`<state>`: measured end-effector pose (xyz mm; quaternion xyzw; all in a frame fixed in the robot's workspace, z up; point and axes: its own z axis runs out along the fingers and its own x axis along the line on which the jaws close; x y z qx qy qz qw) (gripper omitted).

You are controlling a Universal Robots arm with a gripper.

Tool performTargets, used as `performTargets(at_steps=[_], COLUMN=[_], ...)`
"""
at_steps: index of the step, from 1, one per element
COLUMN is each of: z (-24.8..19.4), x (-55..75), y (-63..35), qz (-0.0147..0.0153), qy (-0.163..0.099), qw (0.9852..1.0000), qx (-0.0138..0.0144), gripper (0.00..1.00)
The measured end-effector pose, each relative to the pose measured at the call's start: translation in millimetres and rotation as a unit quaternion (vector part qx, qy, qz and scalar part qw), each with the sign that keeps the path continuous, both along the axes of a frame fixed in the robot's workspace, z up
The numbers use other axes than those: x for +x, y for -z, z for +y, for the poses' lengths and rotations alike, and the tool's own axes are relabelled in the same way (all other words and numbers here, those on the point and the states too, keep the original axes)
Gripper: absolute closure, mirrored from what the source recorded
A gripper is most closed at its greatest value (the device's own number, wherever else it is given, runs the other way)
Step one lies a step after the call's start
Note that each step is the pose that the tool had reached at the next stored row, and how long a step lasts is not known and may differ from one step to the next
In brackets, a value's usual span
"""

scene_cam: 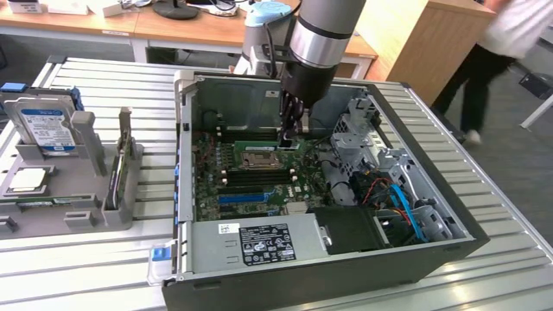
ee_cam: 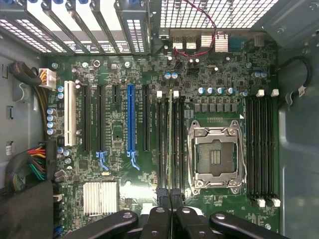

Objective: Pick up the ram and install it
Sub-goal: 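Insert the ram into the slot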

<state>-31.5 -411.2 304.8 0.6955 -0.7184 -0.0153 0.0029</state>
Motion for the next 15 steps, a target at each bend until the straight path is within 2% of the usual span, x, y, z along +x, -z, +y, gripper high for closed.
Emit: performTargets(at_steps=[15], z=[0.0], x=[0.0], y=[7.2], qz=[0.0], qy=[0.0], qw=[1.0], qx=[0.0], gripper=[0.88])
